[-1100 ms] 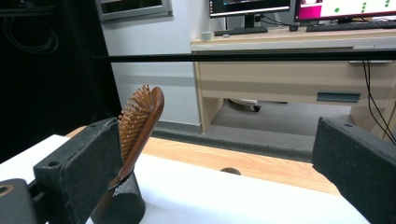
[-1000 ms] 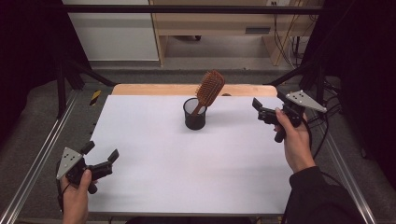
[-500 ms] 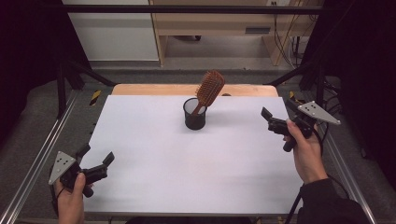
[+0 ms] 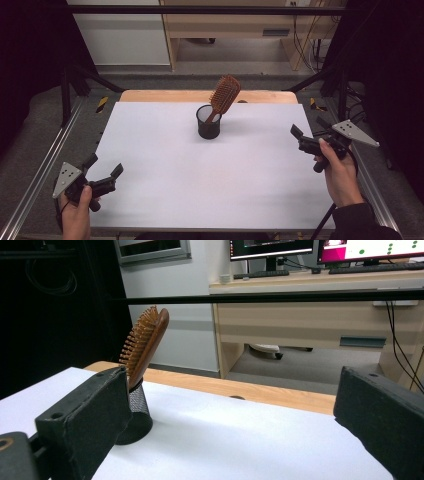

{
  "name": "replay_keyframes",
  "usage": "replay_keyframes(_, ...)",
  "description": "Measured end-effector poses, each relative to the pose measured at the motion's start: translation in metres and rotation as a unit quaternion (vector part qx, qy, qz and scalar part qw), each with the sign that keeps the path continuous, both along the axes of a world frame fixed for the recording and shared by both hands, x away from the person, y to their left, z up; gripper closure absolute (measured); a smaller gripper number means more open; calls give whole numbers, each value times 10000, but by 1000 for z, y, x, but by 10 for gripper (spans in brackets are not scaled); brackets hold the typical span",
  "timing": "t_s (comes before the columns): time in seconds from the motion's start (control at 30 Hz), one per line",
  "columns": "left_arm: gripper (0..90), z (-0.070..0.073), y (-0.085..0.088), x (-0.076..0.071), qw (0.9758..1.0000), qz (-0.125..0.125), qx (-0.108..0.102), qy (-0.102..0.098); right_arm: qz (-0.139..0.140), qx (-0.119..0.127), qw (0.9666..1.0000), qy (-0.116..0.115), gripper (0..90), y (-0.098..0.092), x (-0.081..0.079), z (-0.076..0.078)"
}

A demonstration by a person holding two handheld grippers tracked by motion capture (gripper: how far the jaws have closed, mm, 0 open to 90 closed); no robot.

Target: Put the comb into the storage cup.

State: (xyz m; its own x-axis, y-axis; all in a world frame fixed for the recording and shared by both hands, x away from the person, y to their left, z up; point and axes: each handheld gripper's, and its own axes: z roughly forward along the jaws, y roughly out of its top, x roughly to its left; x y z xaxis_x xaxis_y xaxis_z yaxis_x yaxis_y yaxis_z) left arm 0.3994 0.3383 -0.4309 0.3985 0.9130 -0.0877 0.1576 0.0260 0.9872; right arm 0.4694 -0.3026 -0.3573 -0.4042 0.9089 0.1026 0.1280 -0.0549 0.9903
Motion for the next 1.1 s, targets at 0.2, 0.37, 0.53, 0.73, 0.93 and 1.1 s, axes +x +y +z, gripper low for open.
replay_keyframes(0.2, 18, -1, -3, 0, 10000, -75, 10, 26, -5, 62, 10000, 33, 29, -3, -8, -7)
replay_keyframes(0.37, 16, 1, -5, -1, 9999, -106, 39, -33, -27, 6, 10000, 55, 30, -8, -13, -11)
replay_keyframes(0.53, 17, -1, -6, -2, 9999, -143, 41, -19, -228, -68, 9997, 41, 33, -12, -20, -14)
replay_keyframes(0.73, 20, -2, -5, -5, 9998, -181, 25, -58, -270, -134, 9995, -75, 39, -15, -31, -24)
replay_keyframes(0.93, 21, -2, -5, -5, 9998, -177, 20, -99, -293, -132, 9994, -97, 40, -19, -40, -39)
replay_keyframes(1.1, 21, -2, -7, -5, 9997, -227, 60, -106, -300, -134, 9994, -52, 38, -22, -46, -49)
